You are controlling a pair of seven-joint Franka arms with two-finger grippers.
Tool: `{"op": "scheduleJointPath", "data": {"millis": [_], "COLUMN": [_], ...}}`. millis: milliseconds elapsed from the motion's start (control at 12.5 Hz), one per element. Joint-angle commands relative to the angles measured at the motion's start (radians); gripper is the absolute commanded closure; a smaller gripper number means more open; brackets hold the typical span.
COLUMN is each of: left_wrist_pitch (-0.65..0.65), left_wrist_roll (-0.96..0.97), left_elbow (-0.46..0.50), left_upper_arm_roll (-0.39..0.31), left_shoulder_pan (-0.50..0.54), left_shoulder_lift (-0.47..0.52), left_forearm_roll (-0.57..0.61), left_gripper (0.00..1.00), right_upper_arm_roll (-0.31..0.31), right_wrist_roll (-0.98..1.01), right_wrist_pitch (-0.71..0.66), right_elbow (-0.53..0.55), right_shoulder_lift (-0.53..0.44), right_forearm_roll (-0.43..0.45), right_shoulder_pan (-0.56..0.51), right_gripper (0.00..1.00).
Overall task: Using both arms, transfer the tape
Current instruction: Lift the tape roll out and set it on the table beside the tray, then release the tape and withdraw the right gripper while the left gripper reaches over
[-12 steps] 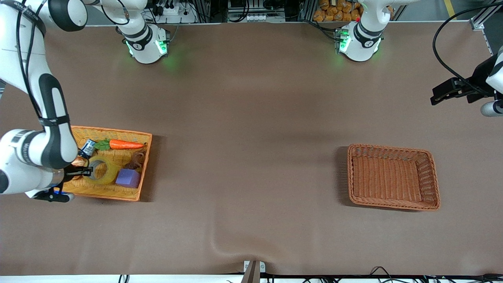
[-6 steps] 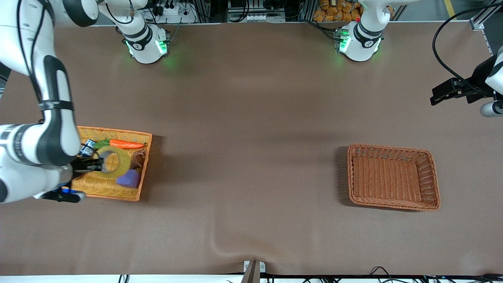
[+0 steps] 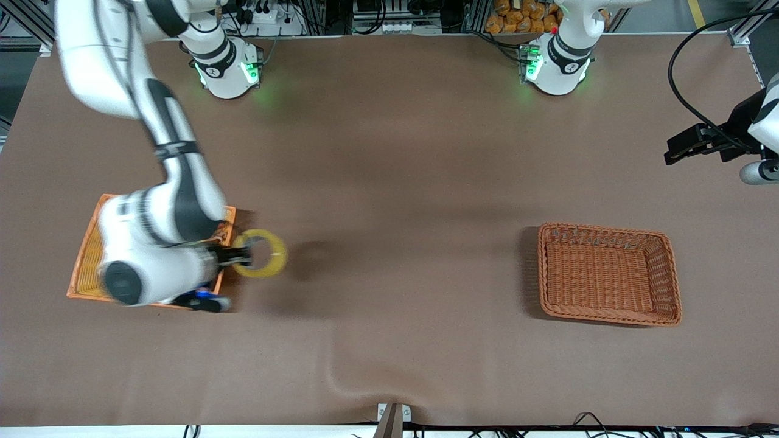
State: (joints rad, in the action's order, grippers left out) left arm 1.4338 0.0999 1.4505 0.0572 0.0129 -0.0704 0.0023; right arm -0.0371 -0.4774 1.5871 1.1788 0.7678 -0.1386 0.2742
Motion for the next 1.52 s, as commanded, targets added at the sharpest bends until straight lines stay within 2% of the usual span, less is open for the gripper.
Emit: {"op": "scheduleJointPath", "data": {"millis": [0,160,320,400,480,640,960,1120,1280,1440], "left_wrist_pitch": [-0.003,-0.003,-0.003,-0.003,-0.003,-0.003,-0.003,-0.001,-0.001,0.008], "left_wrist_roll": [-0.017,-0.017,-0.017,-0.017,-0.017,-0.017,-0.011,-0.006,0.0,0.003], "left_elbow": [-0.002,-0.002,-0.002,-0.002,-0.002,-0.002,-0.001,-0.001,-0.001,-0.001], "left_upper_arm_roll": [0.004,0.003,0.003,0.003,0.003,0.004,0.004,0.004,0.007,0.012], "left_shoulder_pan": [0.002,0.002,0.002,0.004,0.004,0.002,0.002,-0.001,-0.005,-0.011], "left_shoulder_lift": [0.003,0.003,0.003,0.003,0.003,0.003,0.003,0.0,-0.005,-0.017], "left_forearm_roll": [0.011,0.011,0.011,0.011,0.011,0.011,0.01,0.008,0.007,0.004], "left_gripper": [0.0,0.0,0.0,0.0,0.0,0.0,0.0,0.0,0.0,0.0], "right_upper_arm_roll": [0.013,0.014,0.013,0.013,0.014,0.017,0.005,0.006,0.016,0.014], "right_wrist_roll": [-0.188,-0.306,-0.511,-0.521,-0.52,-0.428,-0.013,0.167,0.311,0.393], "right_wrist_pitch": [0.036,0.05,0.134,0.14,0.139,0.128,-0.039,-0.137,-0.173,-0.18], "right_elbow": [-0.005,0.001,0.002,0.004,0.004,0.001,-0.014,-0.013,0.01,0.111], "right_shoulder_lift": [0.039,0.045,0.064,0.065,0.065,0.056,0.021,-0.046,-0.112,-0.212], "right_forearm_roll": [-0.012,-0.009,-0.009,-0.01,0.004,0.053,0.037,-0.016,-0.013,-0.016], "right_shoulder_pan": [0.113,0.141,0.158,0.152,0.157,0.117,-0.071,-0.154,-0.2,-0.281], "right_gripper": [1.0,1.0,1.0,0.62,0.01,0.0,0.0,0.0,0.0,0.0]}}
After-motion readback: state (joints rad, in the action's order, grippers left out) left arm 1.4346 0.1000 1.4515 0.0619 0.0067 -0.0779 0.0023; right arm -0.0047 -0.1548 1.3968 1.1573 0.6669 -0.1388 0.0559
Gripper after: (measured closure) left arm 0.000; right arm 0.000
